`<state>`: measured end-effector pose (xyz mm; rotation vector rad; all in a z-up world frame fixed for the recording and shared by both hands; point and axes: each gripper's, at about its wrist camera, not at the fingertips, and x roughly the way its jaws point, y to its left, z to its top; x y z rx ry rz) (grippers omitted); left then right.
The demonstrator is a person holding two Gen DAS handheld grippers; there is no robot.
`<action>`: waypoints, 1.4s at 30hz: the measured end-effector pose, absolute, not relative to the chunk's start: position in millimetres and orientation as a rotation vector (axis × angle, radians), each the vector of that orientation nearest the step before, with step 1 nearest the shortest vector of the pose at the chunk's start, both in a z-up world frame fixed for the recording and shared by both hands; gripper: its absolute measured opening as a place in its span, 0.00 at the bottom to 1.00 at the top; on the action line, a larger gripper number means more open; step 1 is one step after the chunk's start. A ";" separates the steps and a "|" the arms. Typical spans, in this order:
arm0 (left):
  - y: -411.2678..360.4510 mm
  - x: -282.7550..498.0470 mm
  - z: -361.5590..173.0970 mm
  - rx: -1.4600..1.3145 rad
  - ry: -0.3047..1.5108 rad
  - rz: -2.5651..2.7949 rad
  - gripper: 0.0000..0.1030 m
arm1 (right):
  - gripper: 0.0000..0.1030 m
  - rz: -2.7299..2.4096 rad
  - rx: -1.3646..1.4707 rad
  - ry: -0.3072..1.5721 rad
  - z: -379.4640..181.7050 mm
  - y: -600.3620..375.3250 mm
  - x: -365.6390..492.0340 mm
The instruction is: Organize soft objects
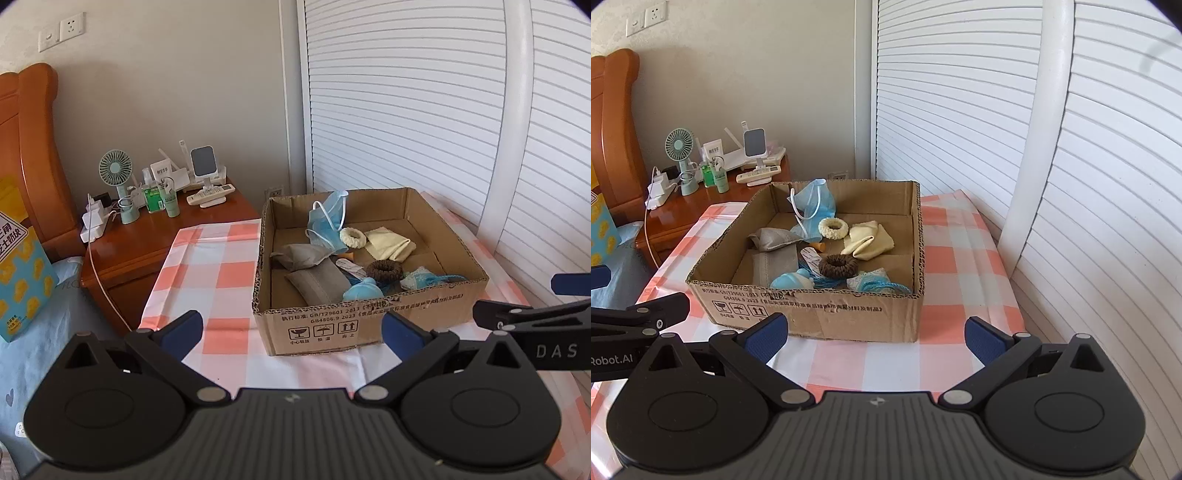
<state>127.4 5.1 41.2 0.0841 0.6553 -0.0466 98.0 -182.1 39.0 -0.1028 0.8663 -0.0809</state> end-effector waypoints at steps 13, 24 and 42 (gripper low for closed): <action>8.0 123.1 44.7 0.074 0.659 -0.034 0.99 | 1.00 -0.092 -0.106 0.858 43.3 -182.0 91.8; 8.8 123.1 45.1 0.073 0.660 -0.030 0.99 | 1.00 -0.092 -0.107 0.855 43.7 -181.4 90.6; 7.2 124.0 44.5 0.074 0.665 -0.033 0.99 | 1.00 -0.095 -0.111 0.856 44.4 -181.8 89.3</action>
